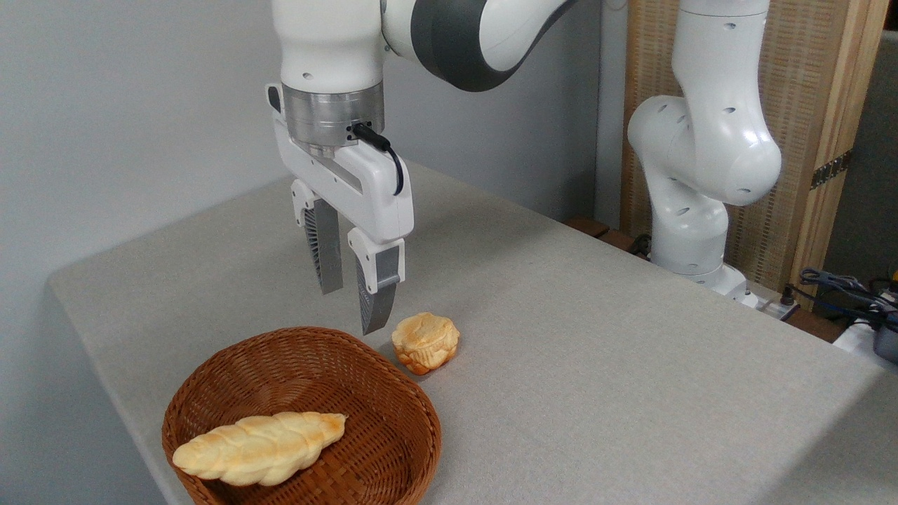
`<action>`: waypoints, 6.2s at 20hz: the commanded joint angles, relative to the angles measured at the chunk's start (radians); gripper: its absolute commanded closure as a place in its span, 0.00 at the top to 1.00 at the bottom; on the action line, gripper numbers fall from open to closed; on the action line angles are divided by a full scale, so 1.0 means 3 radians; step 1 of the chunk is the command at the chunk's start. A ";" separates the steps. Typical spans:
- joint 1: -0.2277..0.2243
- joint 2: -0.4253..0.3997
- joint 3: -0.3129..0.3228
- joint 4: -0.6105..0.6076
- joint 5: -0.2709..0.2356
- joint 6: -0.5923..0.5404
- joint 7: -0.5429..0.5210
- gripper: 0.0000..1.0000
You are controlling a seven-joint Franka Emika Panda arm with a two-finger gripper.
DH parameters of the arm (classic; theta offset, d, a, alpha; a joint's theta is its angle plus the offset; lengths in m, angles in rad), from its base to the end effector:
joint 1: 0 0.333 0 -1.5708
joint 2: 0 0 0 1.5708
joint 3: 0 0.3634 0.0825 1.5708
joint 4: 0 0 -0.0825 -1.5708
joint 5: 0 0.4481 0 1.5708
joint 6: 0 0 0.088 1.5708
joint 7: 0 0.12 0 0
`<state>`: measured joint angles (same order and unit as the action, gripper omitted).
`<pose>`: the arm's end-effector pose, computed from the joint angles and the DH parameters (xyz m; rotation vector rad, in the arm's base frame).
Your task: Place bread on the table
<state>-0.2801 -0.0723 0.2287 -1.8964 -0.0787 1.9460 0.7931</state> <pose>0.6120 -0.0344 0.5597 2.8358 -1.2319 0.2241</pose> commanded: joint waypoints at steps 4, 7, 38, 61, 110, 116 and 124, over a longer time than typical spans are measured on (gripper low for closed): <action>-0.0028 -0.0005 0.0035 0.0022 0.0037 0.0012 -0.0046 1.00; -0.0028 -0.0005 0.0035 0.0022 0.0032 0.0012 -0.0046 1.00; -0.0028 0.0001 0.0035 0.0022 0.0032 0.0012 -0.0051 1.00; -0.0017 0.0895 0.0102 -0.0004 0.0002 0.1812 -0.0041 1.00; -0.0022 0.0042 -0.0041 0.0002 -0.0213 0.0214 -0.0138 0.37; -0.0028 -0.0102 -0.0047 -0.0019 -0.0208 -0.0697 -0.0169 0.43; -0.0058 -0.0071 -0.0057 -0.0152 -0.0182 -0.0929 -0.0149 1.00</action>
<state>-0.2831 -0.0841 0.2071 -1.9364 -0.1275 1.6883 0.7592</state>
